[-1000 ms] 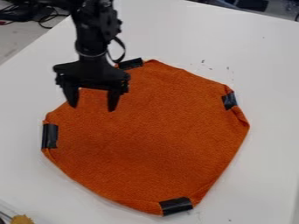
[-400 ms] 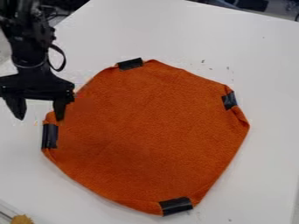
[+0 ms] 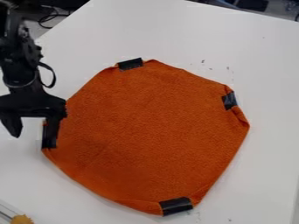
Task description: Fold the cloth from the bottom left to top right
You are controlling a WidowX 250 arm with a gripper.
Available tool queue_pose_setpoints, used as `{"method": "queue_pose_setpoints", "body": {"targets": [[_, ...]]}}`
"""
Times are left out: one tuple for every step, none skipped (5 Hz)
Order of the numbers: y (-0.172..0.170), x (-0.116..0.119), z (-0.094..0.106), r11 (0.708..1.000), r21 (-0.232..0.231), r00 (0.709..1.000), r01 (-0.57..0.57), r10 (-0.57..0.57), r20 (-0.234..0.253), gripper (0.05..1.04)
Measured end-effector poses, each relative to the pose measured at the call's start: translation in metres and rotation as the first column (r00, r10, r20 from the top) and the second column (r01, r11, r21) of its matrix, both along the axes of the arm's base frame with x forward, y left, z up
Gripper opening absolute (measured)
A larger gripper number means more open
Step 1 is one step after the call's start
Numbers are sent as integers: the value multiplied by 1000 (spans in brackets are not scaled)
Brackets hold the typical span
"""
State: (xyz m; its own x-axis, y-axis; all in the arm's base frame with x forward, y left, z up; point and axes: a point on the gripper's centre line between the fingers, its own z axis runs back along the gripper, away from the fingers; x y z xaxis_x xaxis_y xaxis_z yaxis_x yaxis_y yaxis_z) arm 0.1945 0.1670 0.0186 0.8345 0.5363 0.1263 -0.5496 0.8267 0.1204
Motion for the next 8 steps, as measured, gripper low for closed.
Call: {"method": "queue_pose_setpoints", "body": {"targets": [[3, 1, -11, 1000, -6, 1000, 15, -15, 7, 1001], [5, 2, -13, 1000, -4, 1000, 16, -16, 16, 952], [4, 5, -14, 1000, -3, 1000, 27, -27, 13, 694], [2, 9, -12, 1000, 6, 1000, 26, -27, 10, 417], [3, 9, 1, 999, 50, 1000, 6, -7, 18, 197], [-1, 13, 24, 995, 101, 999, -3, -1, 39, 79], [-14, 25, 51, 988, 157, 999, 14, -19, 28, 58], [-36, 45, 66, 984, 173, 999, 35, -40, 28, 56]]}}
